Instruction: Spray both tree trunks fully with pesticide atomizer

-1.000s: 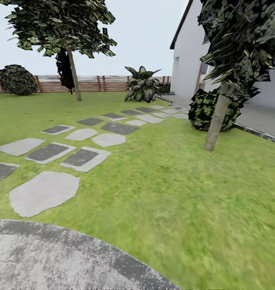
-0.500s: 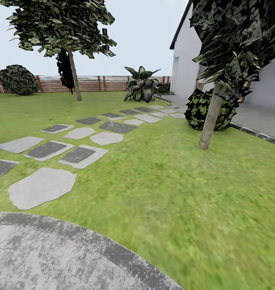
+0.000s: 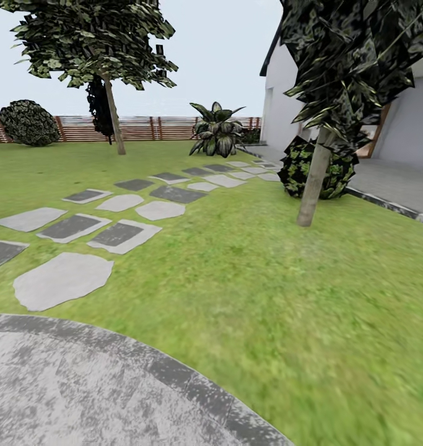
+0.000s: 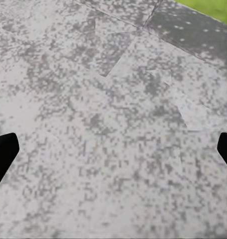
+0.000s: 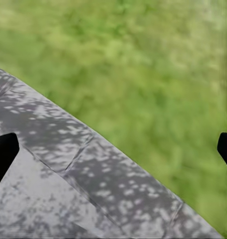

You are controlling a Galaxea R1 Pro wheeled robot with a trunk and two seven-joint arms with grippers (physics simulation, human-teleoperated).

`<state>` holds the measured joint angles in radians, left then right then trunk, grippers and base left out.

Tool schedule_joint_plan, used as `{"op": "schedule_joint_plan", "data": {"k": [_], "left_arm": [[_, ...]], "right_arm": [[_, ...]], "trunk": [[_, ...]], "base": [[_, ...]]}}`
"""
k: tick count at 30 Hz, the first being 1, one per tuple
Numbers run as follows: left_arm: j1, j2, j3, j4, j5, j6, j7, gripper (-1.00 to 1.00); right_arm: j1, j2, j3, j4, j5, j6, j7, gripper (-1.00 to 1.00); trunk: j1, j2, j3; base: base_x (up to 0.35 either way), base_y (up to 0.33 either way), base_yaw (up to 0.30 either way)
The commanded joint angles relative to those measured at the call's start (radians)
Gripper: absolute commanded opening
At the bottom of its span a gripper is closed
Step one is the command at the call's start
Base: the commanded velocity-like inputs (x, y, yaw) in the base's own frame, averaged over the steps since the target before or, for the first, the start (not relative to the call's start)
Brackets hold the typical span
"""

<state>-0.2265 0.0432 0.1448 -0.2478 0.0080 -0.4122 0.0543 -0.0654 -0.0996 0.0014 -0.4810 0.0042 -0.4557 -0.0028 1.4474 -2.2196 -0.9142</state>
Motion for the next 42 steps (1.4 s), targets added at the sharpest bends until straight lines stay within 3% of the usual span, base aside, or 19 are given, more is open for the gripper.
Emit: {"op": "schedule_joint_plan", "data": {"k": [1,18,42], "left_arm": [[-0.001,0.0,-0.001,0.001,0.001,-0.003,0.003,1.0],[-0.001,0.0,-0.001,0.001,0.003,-0.004,0.003,1.0],[-0.001,0.0,0.0,0.001,0.001,-0.002,0.003,1.0]], "right_arm": [[-0.001,0.0,0.0,0.001,0.0,-0.003,0.0,1.0],[-0.001,0.0,0.0,0.001,0.0,-0.003,0.0,1.0],[-0.001,0.0,0.0,0.001,0.0,-0.003,0.0,1.0]], "trunk": [[-0.001,0.0,-0.001],[-0.001,0.0,-0.001],[-0.001,0.0,-0.001]], "base": [[-0.279,-0.146,0.0],[-0.305,-0.035,0.168],[-0.299,0.0,0.008]]}}
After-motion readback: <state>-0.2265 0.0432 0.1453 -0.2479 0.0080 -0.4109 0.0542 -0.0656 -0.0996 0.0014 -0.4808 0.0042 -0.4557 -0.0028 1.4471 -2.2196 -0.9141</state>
